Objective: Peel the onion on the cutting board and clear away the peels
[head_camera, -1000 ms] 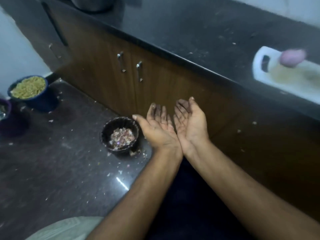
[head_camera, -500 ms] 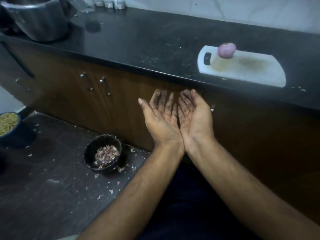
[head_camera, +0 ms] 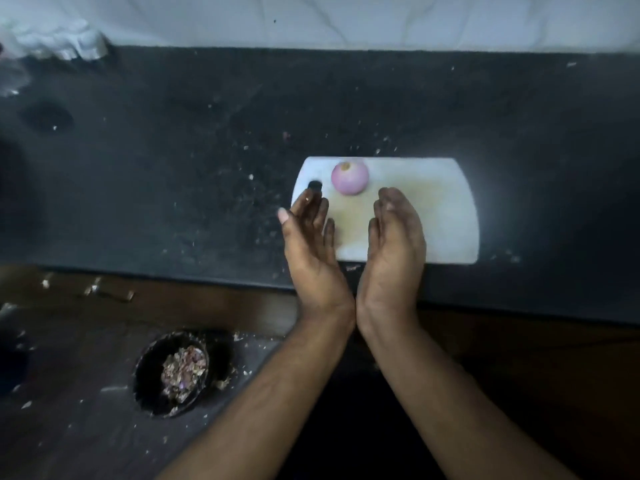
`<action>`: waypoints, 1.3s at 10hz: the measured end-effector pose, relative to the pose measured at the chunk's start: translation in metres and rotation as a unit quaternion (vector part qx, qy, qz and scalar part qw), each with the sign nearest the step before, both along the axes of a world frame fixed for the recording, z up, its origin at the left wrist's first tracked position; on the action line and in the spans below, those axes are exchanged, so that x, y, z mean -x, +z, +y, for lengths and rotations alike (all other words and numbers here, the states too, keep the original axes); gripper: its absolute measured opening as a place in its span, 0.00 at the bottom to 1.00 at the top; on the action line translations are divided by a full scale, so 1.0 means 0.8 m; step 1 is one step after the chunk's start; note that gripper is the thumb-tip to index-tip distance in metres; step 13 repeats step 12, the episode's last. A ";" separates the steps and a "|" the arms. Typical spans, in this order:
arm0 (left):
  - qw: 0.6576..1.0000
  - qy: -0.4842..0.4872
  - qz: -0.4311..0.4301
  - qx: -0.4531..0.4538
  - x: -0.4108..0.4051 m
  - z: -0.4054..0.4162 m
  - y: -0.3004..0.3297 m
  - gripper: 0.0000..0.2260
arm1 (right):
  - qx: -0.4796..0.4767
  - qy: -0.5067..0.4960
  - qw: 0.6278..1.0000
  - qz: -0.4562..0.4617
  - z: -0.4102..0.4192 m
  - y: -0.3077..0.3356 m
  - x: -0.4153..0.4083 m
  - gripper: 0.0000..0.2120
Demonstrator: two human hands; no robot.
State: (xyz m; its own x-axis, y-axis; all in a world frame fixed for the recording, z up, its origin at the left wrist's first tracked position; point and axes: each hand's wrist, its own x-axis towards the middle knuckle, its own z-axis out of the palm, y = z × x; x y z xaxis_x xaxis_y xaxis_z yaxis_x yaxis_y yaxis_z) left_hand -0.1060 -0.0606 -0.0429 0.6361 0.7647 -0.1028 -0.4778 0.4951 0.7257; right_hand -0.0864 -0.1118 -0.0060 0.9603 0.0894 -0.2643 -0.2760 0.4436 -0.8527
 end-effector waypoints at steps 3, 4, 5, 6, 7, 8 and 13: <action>0.964 -0.065 0.243 -0.086 -0.081 0.037 0.031 0.41 | 0.325 0.125 0.926 -0.143 0.024 -0.002 -0.110 0.24; 0.956 -0.083 0.273 -0.068 -0.090 0.048 0.028 0.40 | 0.418 0.188 0.849 -0.264 0.023 -0.020 -0.128 0.32; 0.951 -0.116 0.279 -0.063 -0.088 0.062 0.026 0.43 | 0.441 0.261 0.797 -0.320 0.024 -0.029 -0.144 0.37; 0.953 -0.144 0.264 -0.032 -0.089 0.075 0.019 0.42 | 0.458 0.290 0.767 -0.343 0.026 -0.032 -0.152 0.34; 0.953 -0.158 0.256 -0.022 -0.091 0.077 0.018 0.43 | 0.471 0.271 0.761 -0.355 0.016 -0.029 -0.155 0.28; 0.950 -0.199 0.239 -0.037 -0.097 0.062 0.018 0.41 | 0.490 0.257 0.750 -0.364 -0.011 -0.026 -0.157 0.27; 0.927 -0.189 0.304 -0.113 -0.100 0.033 0.029 0.30 | 0.573 0.308 0.676 -0.346 -0.049 -0.022 -0.167 0.35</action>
